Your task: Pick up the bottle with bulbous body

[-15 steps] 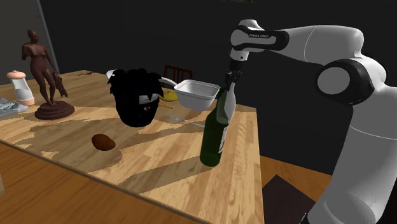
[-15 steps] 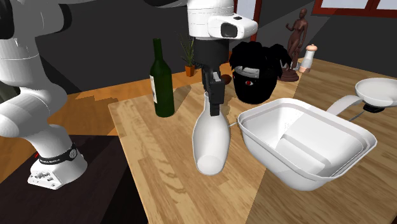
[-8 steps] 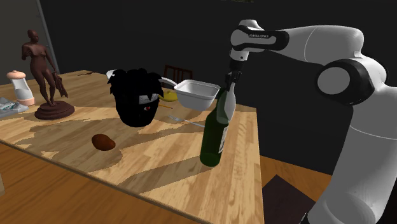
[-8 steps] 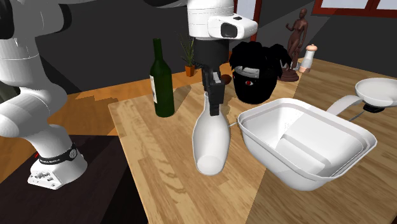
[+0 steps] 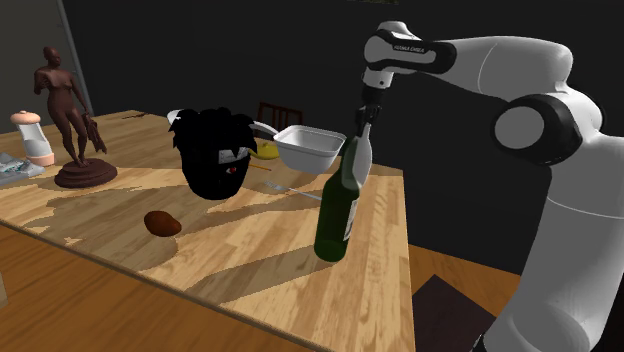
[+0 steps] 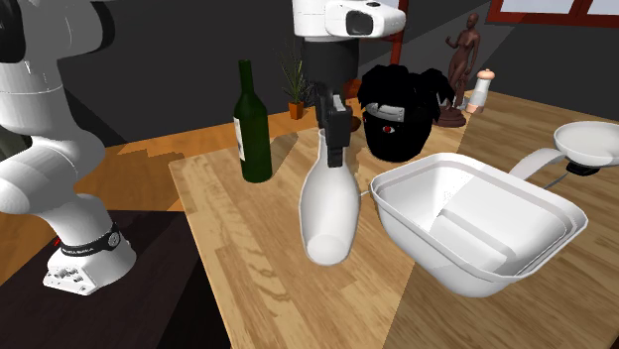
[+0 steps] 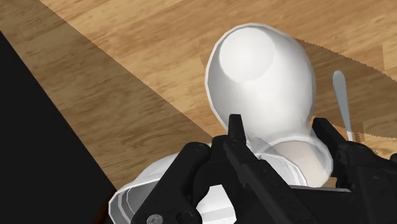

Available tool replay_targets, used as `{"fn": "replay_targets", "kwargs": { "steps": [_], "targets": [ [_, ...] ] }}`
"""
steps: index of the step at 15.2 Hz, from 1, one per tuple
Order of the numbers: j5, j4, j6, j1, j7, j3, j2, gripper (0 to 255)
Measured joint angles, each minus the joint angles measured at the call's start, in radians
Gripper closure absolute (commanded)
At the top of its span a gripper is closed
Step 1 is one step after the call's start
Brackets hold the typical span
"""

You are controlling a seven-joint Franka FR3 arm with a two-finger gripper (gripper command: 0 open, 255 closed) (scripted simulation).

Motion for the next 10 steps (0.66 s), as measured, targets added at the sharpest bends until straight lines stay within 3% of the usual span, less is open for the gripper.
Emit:
{"fn": "replay_targets", "kwargs": {
  "steps": [10],
  "targets": [
    [0.016,0.238,-0.168,-0.016,-0.002,-0.003,0.070,255]
  ]
}}
